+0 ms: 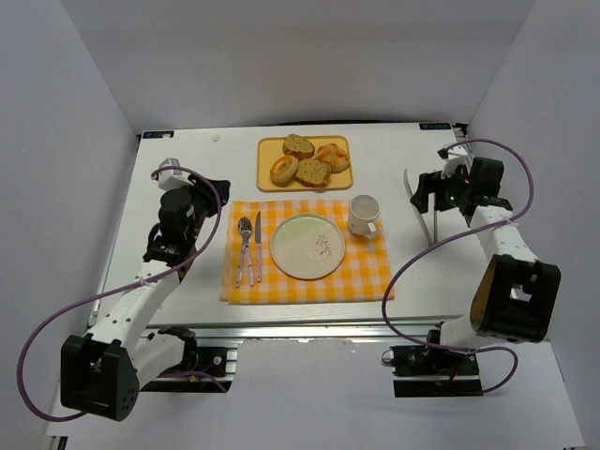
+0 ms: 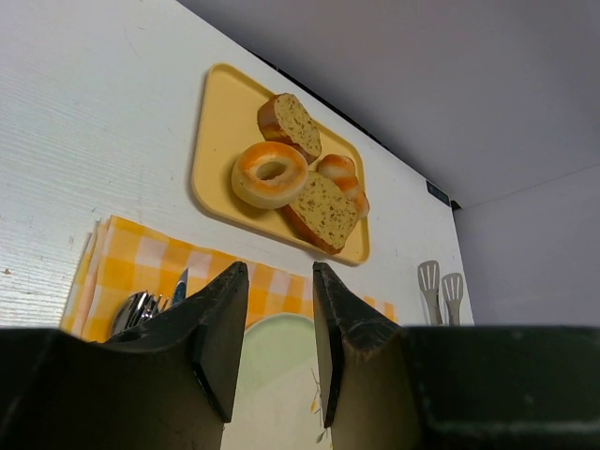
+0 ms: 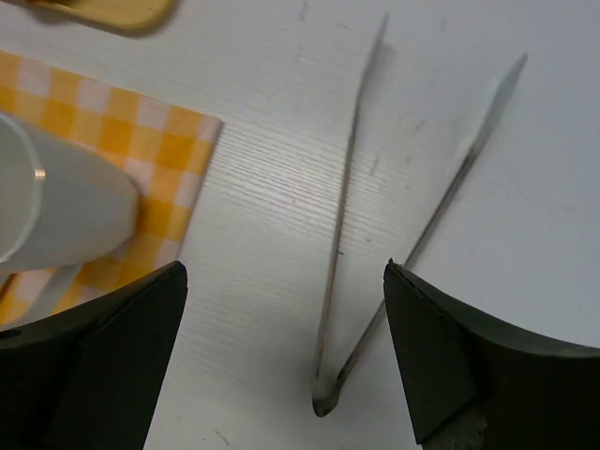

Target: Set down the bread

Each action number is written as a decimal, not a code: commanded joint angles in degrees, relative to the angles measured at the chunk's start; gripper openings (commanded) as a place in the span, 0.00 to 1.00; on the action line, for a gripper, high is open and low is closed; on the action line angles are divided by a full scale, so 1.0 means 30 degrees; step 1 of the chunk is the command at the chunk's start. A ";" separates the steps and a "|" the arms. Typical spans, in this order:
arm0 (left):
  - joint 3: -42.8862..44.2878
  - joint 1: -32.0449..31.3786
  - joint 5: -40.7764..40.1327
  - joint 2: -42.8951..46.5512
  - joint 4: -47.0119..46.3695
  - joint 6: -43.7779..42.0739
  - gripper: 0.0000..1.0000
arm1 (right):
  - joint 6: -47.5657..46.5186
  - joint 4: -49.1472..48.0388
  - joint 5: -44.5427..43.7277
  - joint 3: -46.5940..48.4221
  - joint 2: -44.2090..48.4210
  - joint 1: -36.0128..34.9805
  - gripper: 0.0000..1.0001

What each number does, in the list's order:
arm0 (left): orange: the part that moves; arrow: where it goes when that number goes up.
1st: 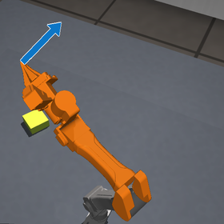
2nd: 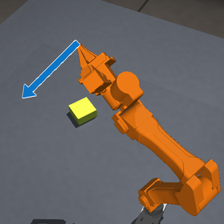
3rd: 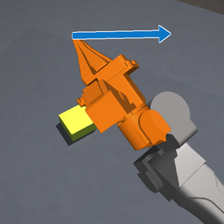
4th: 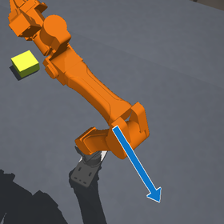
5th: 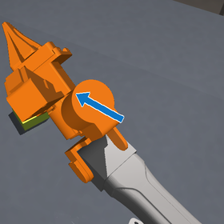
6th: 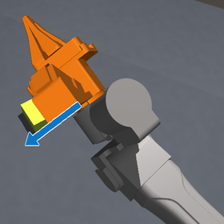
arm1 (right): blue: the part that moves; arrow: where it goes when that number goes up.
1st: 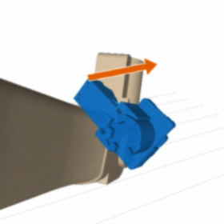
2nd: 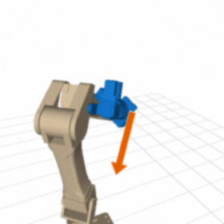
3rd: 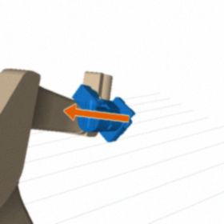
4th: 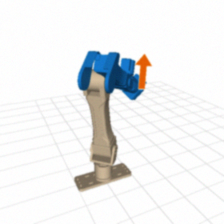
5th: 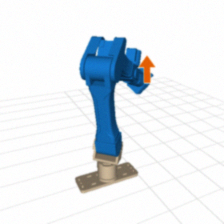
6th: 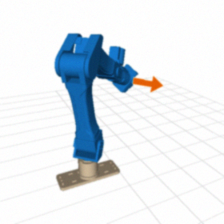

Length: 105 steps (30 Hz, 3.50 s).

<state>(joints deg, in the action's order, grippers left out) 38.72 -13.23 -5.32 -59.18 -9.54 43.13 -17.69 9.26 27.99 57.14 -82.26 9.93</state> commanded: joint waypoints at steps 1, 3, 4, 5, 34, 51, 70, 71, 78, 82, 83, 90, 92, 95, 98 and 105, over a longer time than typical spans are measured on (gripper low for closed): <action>-0.0132 0.0076 -0.0013 0.0214 -0.0657 0.0094 0.44 | 0.1331 0.0400 -0.4284 0.0171 -0.0790 -0.0263 0.89; -0.0396 0.0076 0.0132 0.0040 -0.0891 0.0211 0.44 | 0.0832 0.0518 -0.5254 -0.0033 -0.1114 -0.0264 0.89; -0.0455 0.0105 0.0220 -0.0049 -0.0979 0.0270 0.44 | 0.0597 0.0721 -0.5634 -0.0093 -0.1638 -0.0409 0.89; -0.0484 0.0076 0.0279 -0.0166 -0.1125 0.0357 0.44 | 0.0392 0.0926 -0.6247 -0.0035 -0.1991 -0.0440 0.89; -0.0514 0.0105 0.0104 0.0126 -0.0541 0.0124 0.44 | 0.0275 0.0458 -0.5434 0.2571 -0.8909 -0.0909 0.35; -0.0602 0.0076 0.0163 0.0272 -0.0687 0.0300 0.44 | -0.4972 0.4559 -0.0101 1.0182 -0.5626 -0.4681 0.37; -0.0954 0.0076 -0.0569 0.1298 0.0045 0.0124 0.44 | -1.2731 0.7169 -0.1943 1.3794 -0.7942 -1.0780 0.45; -0.0924 0.0105 -0.0599 0.1327 0.0103 0.0066 0.44 | -1.3083 0.7081 -0.2178 1.3735 -0.7884 -1.1217 0.45; -0.0924 0.0105 -0.0687 0.1445 0.0192 -0.0052 0.44 | -1.6453 0.6583 -0.4929 1.3442 -0.8088 -1.2890 0.48; -0.0954 0.0105 -0.0804 0.1591 0.0309 -0.0111 0.44 | -1.7392 0.6086 -0.6046 1.3646 -0.8381 -1.3360 0.48; -0.1011 0.0076 -0.0833 0.1620 0.0309 -0.0140 0.44 | -1.7712 0.5939 -0.6193 1.3676 -0.8497 -1.3505 0.49; -0.1187 0.0105 -0.0862 0.1884 0.0367 -0.0111 0.44 | -1.9179 0.5207 -0.7219 1.2944 -0.8645 -1.4063 0.50; -0.1217 0.0076 -0.0892 0.2000 0.0368 -0.0111 0.44 | -1.9531 0.5264 -0.7336 1.2944 -0.8762 -1.4180 0.50; -0.1334 0.0105 -0.0980 0.2205 0.0456 -0.0111 0.44 | -1.9970 0.5264 -0.7629 1.2798 -0.8879 -1.4297 0.50; -0.1480 0.0105 -0.1038 0.2440 0.0543 -0.0111 0.44 | -2.0293 0.5235 -0.7776 1.2826 -0.9054 -1.4385 0.51; -0.1569 0.0105 -0.1097 0.2704 0.0543 0.0007 0.44 | -2.0791 0.5176 -0.8390 1.3412 -1.0021 -1.4561 0.52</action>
<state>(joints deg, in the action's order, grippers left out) 34.22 -13.23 -7.99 -52.49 -8.49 43.53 -75.83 25.82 4.56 95.79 -110.63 -33.41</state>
